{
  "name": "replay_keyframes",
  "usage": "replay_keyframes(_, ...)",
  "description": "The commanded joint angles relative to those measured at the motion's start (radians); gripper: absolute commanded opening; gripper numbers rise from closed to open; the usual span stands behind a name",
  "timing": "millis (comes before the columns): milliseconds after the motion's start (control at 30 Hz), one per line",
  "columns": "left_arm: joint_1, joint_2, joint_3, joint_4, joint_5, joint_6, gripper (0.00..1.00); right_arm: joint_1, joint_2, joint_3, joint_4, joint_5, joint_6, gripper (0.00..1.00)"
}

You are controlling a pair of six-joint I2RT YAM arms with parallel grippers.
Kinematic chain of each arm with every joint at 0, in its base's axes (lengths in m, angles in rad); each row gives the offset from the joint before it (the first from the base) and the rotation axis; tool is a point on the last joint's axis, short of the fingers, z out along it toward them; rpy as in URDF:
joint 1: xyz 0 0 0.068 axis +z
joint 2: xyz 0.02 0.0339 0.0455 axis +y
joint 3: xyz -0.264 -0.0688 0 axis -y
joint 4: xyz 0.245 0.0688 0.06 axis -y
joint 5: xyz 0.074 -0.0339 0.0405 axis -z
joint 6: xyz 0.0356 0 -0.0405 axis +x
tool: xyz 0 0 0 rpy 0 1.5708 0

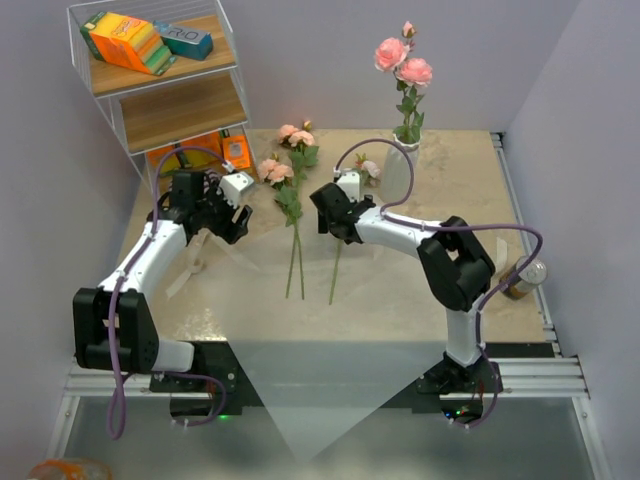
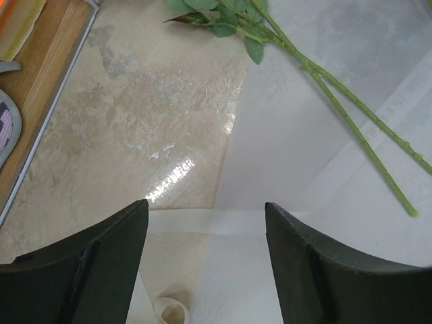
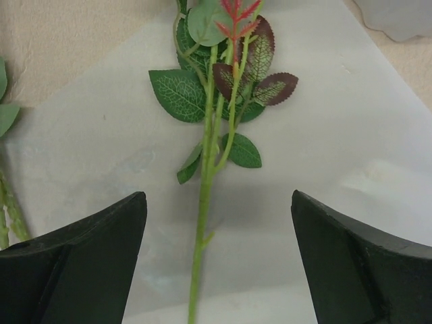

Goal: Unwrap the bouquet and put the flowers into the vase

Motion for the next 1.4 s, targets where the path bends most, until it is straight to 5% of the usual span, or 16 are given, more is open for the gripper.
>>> replay_keyframes(0,0.009,-0.042,0.05,-0.006,0.016,0.016,0.74,-0.017,0.049,0.056,0.086,0.048,0.038,0.89)
replay_keyframes(367,0.009,-0.041,0.04,-0.018,0.005,0.03,0.71,-0.051,0.135,0.068,0.155,0.082,0.038,0.77)
replay_keyframes(600,0.009,-0.044,0.077,-0.042,-0.01,0.047,0.7,-0.049,0.138,0.032,0.186,0.056,0.061,0.57)
replay_keyframes(867,0.009,-0.055,0.1,-0.052,-0.021,0.048,0.69,-0.051,0.126,-0.021,0.197,0.039,0.096,0.49)
replay_keyframes(1100,0.01,-0.055,0.125,-0.072,-0.013,0.041,0.68,-0.049,0.14,-0.008,0.189,0.033,0.096,0.27)
replay_keyframes(1367,0.009,-0.07,0.108,-0.07,-0.026,0.053,0.68,-0.051,0.094,-0.047,0.24,0.03,0.098,0.18)
